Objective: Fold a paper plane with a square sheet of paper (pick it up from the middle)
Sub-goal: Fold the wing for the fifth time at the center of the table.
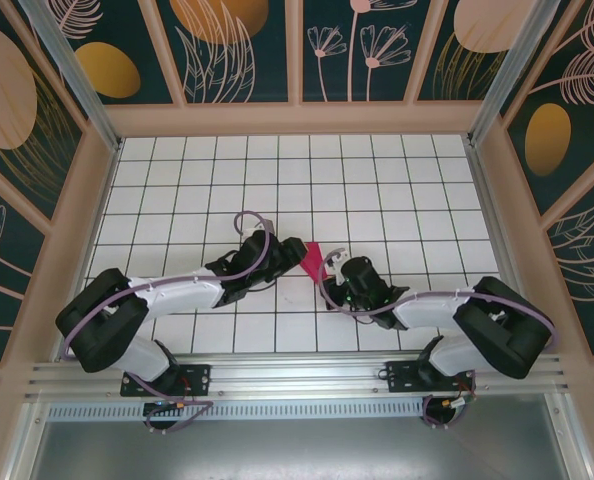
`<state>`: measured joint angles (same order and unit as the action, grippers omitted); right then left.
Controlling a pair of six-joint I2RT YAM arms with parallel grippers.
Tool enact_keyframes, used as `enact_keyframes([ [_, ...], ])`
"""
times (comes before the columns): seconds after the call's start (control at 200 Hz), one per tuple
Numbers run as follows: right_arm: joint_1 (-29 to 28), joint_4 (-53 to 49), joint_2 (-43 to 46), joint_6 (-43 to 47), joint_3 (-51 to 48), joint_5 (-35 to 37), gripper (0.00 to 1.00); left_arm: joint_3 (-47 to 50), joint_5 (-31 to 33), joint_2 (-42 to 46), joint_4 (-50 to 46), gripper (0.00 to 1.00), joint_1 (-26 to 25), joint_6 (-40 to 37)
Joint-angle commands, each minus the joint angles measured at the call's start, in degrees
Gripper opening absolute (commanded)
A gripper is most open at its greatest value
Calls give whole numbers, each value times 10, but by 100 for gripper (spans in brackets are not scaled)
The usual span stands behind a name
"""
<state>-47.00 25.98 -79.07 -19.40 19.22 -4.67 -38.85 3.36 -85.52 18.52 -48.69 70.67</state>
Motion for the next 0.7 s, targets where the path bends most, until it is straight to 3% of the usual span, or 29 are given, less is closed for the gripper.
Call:
enact_keyframes([
  [0.0, 27, 45, -19, -44, -6, -102, 0, 4, 10, 6, -11, 49, 2, -25],
  [0.46, 79, 154, -81, -163, -15, -257, 0, 6, -32, -34, 39, 39, 2, -34],
  [0.696, 106, 164, -121, -238, -17, -275, 0, 14, -46, -43, 70, 35, 2, -38],
])
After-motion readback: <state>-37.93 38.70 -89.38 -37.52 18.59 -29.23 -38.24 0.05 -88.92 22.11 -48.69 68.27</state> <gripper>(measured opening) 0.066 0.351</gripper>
